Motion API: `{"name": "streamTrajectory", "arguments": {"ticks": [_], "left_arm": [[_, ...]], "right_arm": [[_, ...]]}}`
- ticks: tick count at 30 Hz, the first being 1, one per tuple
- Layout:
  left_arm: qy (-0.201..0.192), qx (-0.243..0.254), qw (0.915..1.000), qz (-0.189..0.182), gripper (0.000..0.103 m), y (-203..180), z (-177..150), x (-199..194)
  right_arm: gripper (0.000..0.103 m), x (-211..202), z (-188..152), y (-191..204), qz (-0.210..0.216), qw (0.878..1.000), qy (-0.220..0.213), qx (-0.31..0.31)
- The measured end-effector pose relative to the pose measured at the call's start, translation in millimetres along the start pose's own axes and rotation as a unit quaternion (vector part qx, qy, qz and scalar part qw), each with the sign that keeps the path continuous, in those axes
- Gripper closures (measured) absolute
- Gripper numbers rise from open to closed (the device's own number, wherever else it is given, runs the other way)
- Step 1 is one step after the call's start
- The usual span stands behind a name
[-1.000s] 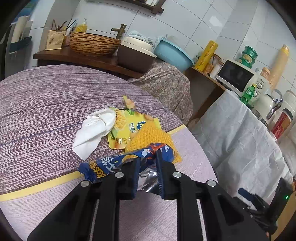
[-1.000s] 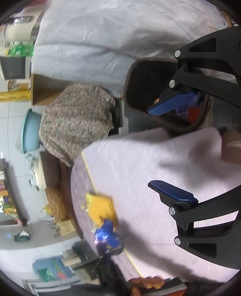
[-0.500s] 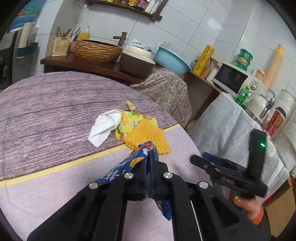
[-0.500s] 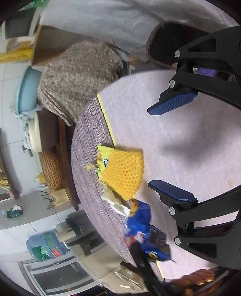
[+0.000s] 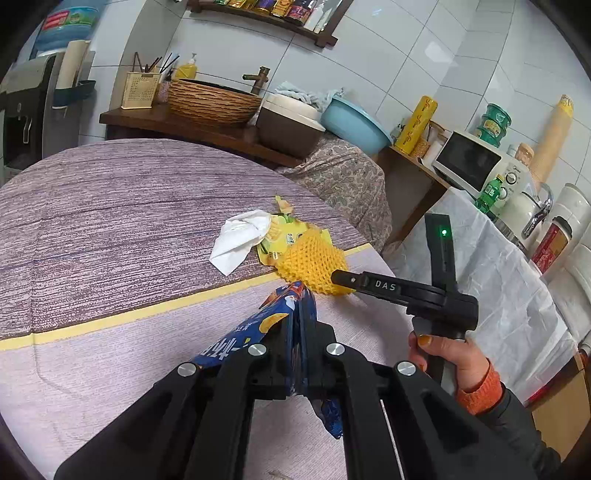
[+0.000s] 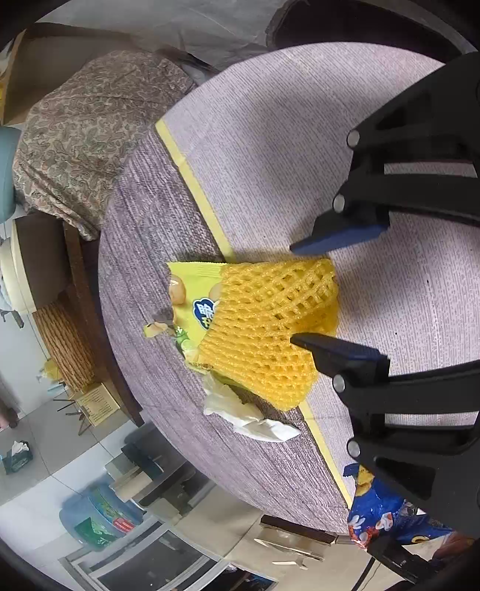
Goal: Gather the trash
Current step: 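Grasp the blue snack wrapper with the left tool while the right tool grasps the yellow net, then carry the wrapper and yellow net to the bin and release both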
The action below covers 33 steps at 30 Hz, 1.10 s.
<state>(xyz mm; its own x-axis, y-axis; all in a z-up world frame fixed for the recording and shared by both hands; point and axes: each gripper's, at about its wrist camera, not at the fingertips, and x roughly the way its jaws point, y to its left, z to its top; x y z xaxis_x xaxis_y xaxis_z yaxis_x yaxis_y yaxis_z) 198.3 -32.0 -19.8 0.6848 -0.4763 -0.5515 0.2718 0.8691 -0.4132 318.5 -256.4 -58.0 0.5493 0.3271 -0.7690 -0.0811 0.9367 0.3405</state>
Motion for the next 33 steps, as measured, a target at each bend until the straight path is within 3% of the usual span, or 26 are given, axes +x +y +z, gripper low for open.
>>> {"name": "streamTrajectory", "arguments": {"ticks": [4,13,22,33], "left_arm": [[0.001,0.002,1.0,-0.002,0.099,-1,-2,0],[0.005,0.018,0.9996,-0.019,0.099,-21,-6,-2],[0.02,0.066,0.996,-0.057,0.099,-75,-16,10],[0.066,0.141,0.9801,-0.123,0.099,-170,-37,61]], "right_arm": [[0.085,-2,-3,-1,0.007,1.0,-0.004,-0.003],[0.087,-67,-32,-7,0.011,0.998,-0.062,-0.021],[0.087,-139,-80,-33,-0.087,0.984,-0.149,-0.037],[0.087,-200,-142,-136,-0.192,0.961,-0.188,0.072]]}}
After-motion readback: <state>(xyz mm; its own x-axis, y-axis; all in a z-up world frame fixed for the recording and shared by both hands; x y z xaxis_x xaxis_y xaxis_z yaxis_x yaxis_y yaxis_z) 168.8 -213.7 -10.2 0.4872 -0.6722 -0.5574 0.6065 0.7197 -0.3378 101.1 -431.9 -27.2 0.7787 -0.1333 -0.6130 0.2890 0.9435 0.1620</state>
